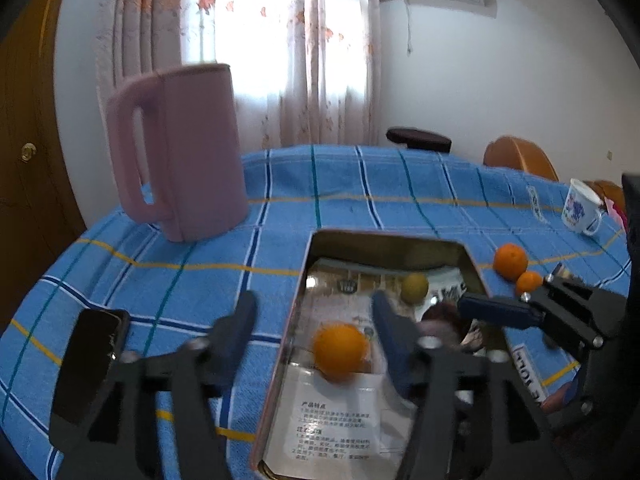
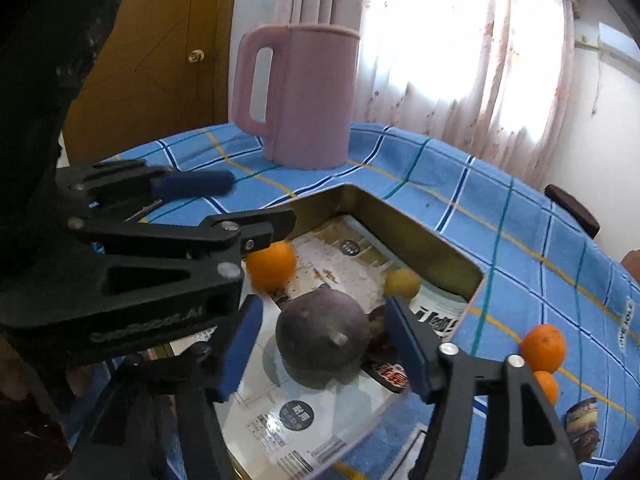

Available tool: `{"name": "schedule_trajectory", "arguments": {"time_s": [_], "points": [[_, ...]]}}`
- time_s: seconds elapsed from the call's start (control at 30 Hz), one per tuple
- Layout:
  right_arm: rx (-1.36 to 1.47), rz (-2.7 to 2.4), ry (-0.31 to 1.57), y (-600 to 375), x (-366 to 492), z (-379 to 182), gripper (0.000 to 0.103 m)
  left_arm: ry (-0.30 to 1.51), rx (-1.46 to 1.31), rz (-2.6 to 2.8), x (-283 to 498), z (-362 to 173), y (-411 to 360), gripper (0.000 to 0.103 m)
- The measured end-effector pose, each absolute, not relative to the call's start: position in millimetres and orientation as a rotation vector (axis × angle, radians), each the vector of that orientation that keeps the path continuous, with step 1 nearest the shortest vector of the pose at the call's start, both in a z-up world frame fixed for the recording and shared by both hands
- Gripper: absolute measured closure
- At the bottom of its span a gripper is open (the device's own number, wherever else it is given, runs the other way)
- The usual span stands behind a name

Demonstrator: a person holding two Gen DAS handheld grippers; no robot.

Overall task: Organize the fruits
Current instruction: 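Open the left gripper to drop the orange into the tin while the right gripper drops the purple-grey fruit, then grasp the brown kiwi-like fruit with the left gripper while the right gripper grasps the brown spiky fruit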

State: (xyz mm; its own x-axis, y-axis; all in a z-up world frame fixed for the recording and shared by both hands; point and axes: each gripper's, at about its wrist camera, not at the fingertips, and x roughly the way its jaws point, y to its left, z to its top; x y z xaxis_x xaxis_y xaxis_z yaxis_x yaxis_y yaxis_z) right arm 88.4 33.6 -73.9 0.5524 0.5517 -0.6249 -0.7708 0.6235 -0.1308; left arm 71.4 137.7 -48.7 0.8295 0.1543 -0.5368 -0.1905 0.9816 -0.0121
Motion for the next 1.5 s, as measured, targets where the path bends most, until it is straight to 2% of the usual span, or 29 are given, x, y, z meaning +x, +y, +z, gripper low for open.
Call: {"name": "schedule_trajectory", "arguments": {"time_s": [0.1,0.4,0.6,0.87,0.97,1.03,1.1,1.23,1.3,1.37,1.43,1.47,1.5], "points": [[-0.415,0.777,0.556,15,84,-68,0.037,0.511,-0.074,0.194,60,-36,135,0.026],[-0.268,0.518,0.510,-125,92,-35,0.037,0.446,-0.053,0.061,47,-21,68,0.024],[-0.138,0.351,0.571,-200,115,-48,0.037,0.510,0.012,-0.062,65,-38,1,0.024],[-0.082,0.344,0.613,-222,130,-58,0.037,0.643,0.060,-0.151,93,-62,-46,0.026],[-0.092,0.351,0.629,-219,134,-60,0.037,0.683,0.071,-0.179,101,-66,-56,0.033],[-0.094,0.366,0.650,-216,136,-63,0.037,0.729,0.059,-0.212,108,-72,-59,0.043],[-0.093,0.381,0.665,-213,140,-66,0.037,0.775,0.041,-0.235,114,-77,-59,0.059],[-0.126,0.431,0.731,-200,149,-75,0.037,0.816,0.027,-0.268,117,-81,-59,0.061],[-0.143,0.449,0.753,-194,151,-78,0.037,0.834,0.019,-0.283,119,-84,-59,0.073],[-0.161,0.453,0.781,-191,154,-82,0.037,0.840,0.007,-0.294,119,-85,-58,0.073],[-0.166,0.458,0.802,-188,157,-86,0.044,0.838,0.002,-0.298,118,-85,-57,0.073],[-0.167,0.462,0.811,-188,158,-86,0.058,0.835,0.000,-0.300,117,-84,-56,0.073],[-0.168,0.465,0.817,-187,158,-87,0.062,0.826,0.001,-0.296,115,-83,-56,0.073]]}}
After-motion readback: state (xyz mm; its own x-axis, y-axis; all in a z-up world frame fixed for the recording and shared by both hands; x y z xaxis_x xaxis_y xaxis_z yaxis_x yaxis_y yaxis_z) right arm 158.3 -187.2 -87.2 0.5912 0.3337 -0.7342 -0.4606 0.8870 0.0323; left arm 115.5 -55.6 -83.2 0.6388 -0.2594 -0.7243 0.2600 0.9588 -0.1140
